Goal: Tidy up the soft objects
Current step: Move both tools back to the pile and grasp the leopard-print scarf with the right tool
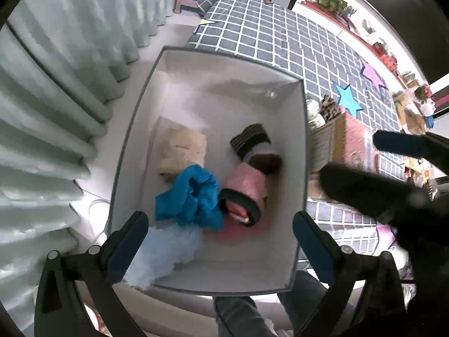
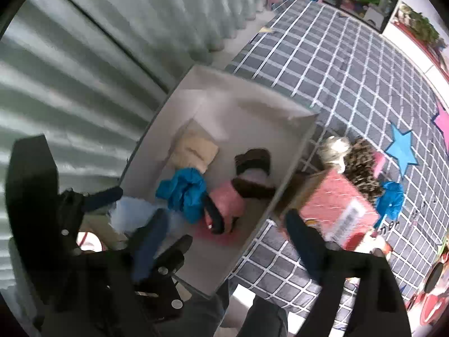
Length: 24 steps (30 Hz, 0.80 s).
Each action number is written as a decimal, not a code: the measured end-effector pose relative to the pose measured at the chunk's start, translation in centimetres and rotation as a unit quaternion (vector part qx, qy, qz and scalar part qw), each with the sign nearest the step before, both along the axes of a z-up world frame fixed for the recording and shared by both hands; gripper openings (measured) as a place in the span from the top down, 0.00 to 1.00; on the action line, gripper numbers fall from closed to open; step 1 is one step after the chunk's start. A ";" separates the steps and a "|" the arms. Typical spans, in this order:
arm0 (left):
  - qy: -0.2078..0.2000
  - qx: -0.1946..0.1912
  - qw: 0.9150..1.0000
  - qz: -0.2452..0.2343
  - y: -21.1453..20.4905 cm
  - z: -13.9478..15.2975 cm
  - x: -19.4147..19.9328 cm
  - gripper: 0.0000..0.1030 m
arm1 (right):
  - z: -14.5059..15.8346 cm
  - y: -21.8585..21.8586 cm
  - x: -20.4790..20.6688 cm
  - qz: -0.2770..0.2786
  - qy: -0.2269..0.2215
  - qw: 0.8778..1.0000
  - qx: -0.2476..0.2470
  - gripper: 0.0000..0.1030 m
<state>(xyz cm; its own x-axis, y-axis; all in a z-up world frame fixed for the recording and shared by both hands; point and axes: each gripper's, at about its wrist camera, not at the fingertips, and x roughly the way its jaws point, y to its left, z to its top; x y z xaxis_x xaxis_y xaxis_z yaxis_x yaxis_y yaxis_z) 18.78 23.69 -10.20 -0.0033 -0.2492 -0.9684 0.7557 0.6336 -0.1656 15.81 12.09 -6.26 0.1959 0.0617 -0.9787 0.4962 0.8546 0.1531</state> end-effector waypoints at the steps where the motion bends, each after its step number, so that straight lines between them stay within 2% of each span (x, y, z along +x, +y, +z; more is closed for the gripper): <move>1: -0.001 -0.003 1.000 0.000 -0.3 0.0 0.0 0.00 | 0.6 -0.8 -0.4 -0.010 -0.010 1.000 0.002 0.05; 6: 0.005 -0.010 1.000 -0.001 -1.7 0.3 -0.3 0.00 | 2.6 -6.1 -3.0 -0.073 -0.029 0.997 -0.013 0.05; 8: 0.006 -0.009 1.000 -0.005 -2.3 0.5 -0.6 0.00 | 2.5 -8.5 -4.1 -0.098 -0.023 0.995 -0.023 0.05; 10: 0.006 -0.009 1.000 -0.008 -2.8 0.8 -0.9 0.00 | 1.4 -11.6 -5.7 -0.132 0.002 0.991 -0.032 0.05; 13: 0.010 -0.008 1.000 -0.012 -3.7 1.4 -1.3 0.00 | -1.5 -15.5 -7.6 -0.162 0.040 0.986 -0.028 0.05; 16: 0.013 -0.002 1.000 -0.013 -4.3 1.4 -1.6 0.00 | -4.6 -17.8 -8.8 -0.173 0.059 0.983 -0.004 0.05; 20: 0.011 0.012 1.000 -0.009 -5.2 1.2 -1.7 0.00 | -8.8 -19.3 -8.6 -0.171 0.077 0.982 0.030 0.05; 24: 0.012 0.020 1.000 0.000 -5.9 1.2 -1.8 0.00 | -12.7 -20.0 -6.7 -0.138 0.087 0.985 0.057 0.05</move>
<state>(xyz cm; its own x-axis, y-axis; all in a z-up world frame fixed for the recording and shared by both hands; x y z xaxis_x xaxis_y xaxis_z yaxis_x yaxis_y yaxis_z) 17.00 17.78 -9.02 -0.0257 -0.2106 -0.9772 0.7517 0.6404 -0.1578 9.12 -7.89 -18.95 0.0497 0.1416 -0.9887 0.7350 0.6651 0.1322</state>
